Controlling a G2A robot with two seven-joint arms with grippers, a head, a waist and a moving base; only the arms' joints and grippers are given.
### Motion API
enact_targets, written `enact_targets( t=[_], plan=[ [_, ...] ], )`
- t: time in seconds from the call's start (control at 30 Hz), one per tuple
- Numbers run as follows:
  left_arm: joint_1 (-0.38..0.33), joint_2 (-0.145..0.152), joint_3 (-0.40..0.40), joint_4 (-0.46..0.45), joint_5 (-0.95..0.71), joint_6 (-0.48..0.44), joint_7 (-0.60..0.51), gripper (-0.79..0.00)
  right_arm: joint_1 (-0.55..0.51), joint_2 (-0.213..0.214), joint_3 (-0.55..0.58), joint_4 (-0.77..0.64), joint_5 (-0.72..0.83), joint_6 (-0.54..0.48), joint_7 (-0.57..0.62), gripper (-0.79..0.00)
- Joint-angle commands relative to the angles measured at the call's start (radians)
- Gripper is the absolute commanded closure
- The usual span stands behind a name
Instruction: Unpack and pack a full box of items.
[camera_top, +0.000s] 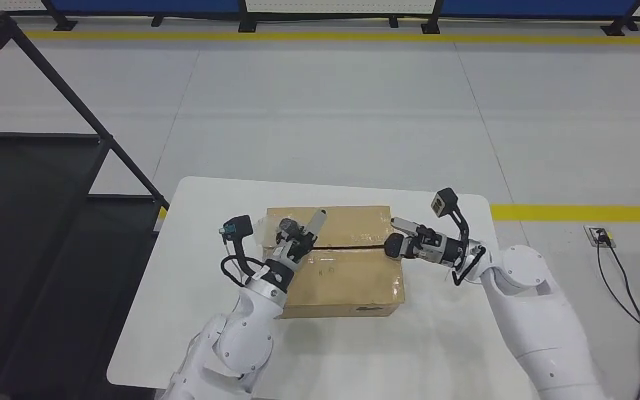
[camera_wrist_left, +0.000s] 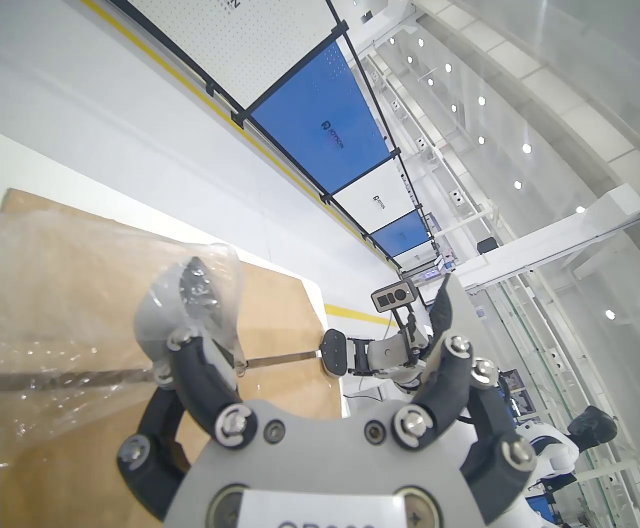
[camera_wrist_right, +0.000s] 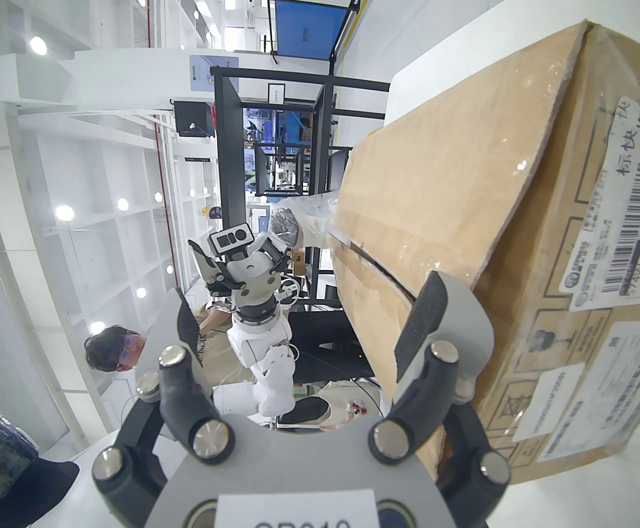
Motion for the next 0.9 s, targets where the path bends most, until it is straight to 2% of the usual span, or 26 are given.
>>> enact_targets(
  t=[0.0,0.43,0.5,0.87],
  plan=[
    [0.0,0.0,0.0,0.0,0.0,0.0,0.0,-0.785,0.0,0.001,-0.001,0.002,0.002,-0.001,-0.001,-0.785],
    [0.005,0.002,-0.001,-0.001,0.013,-0.005,-0.024,-0.785,0.006,0.012,-0.004,0.022,0.006,-0.014,0.007,-0.785],
    [0.004,0.005,-0.007,-0.011,0.083,0.02,-0.019,-0.785,0.01,0.014,-0.003,0.024,0.004,-0.015,0.005,-0.785],
    [-0.041,-0.005,0.083,0.005,0.344,0.141,-0.069,-0.785,-0.016,0.033,0.045,0.006,0.037,-0.043,0.007,-0.785]
  ],
)
